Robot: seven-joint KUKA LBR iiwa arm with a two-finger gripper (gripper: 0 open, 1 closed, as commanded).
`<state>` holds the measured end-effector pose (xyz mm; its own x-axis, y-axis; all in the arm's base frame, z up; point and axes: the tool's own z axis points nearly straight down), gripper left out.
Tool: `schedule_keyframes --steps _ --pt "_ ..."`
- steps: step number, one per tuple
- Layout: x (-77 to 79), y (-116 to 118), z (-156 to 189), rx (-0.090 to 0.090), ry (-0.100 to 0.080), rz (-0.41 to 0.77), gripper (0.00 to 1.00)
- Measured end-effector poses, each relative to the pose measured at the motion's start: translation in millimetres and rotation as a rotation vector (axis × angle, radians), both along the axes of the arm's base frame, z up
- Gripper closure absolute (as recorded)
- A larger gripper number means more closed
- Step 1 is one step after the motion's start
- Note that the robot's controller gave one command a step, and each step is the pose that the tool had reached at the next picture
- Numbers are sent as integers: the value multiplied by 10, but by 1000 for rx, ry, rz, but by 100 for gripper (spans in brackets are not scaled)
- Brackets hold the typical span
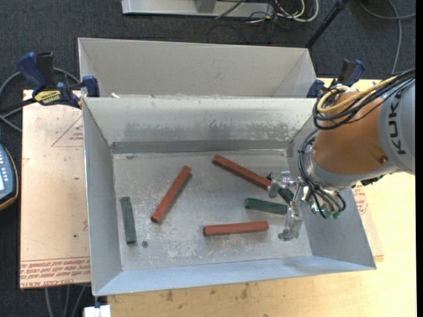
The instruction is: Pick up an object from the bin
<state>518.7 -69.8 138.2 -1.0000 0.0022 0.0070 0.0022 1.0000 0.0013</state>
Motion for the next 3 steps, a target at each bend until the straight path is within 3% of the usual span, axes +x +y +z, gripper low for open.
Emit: schedule_keyframes --steps 1,2,3 --pt "13 507 -703 1 -11 43 0" --pt "27 479 -660 -1 -14 40 100" --pt "-75 919 382 1 -15 -149 100"
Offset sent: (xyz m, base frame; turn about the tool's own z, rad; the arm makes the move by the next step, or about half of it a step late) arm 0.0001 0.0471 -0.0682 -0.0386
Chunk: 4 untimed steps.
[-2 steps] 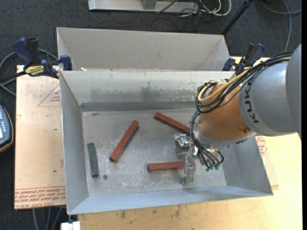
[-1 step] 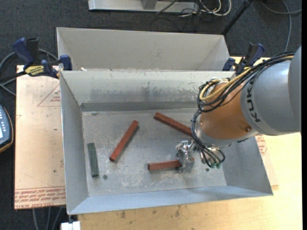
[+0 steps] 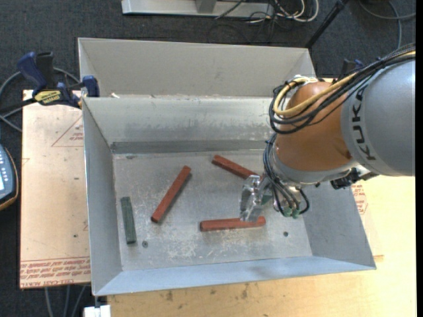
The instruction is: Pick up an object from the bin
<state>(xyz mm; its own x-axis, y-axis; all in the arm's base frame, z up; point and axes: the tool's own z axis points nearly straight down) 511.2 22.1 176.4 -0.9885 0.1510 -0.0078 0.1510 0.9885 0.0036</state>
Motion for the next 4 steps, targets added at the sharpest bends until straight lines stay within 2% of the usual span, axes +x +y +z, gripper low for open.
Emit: schedule_keyframes --steps 1,2,3,4 --pt "-12 -16 -31 -2 6 -1 0" --pt "-284 66 -1075 0 8 -328 0" --pt "-282 71 -1056 1 10 -326 100" --pt "-265 214 -466 2 4 -375 100"
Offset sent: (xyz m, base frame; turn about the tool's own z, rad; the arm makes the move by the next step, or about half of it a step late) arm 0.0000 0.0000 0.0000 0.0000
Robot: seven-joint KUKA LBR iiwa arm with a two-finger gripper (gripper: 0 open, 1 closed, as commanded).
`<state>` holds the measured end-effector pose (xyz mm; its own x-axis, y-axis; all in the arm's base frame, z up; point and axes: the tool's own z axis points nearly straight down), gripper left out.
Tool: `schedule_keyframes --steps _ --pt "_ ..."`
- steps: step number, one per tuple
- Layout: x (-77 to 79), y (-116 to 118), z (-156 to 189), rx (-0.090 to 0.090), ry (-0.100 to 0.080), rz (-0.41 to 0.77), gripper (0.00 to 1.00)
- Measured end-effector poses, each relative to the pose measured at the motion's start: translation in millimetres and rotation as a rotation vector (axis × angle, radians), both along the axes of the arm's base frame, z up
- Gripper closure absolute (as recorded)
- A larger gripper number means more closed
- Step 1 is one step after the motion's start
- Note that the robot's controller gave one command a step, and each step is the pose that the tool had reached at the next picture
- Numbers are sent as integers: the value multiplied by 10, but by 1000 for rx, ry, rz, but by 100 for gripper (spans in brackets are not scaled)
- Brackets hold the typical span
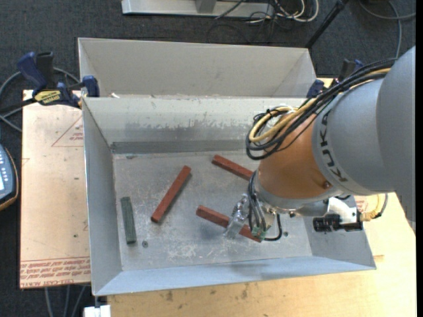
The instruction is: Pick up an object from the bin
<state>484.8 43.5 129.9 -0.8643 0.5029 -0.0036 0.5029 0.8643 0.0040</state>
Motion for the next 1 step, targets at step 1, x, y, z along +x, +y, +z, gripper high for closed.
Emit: schedule_keyframes --steps 1 --pt "259 62 1555 -1 -6 10 100"
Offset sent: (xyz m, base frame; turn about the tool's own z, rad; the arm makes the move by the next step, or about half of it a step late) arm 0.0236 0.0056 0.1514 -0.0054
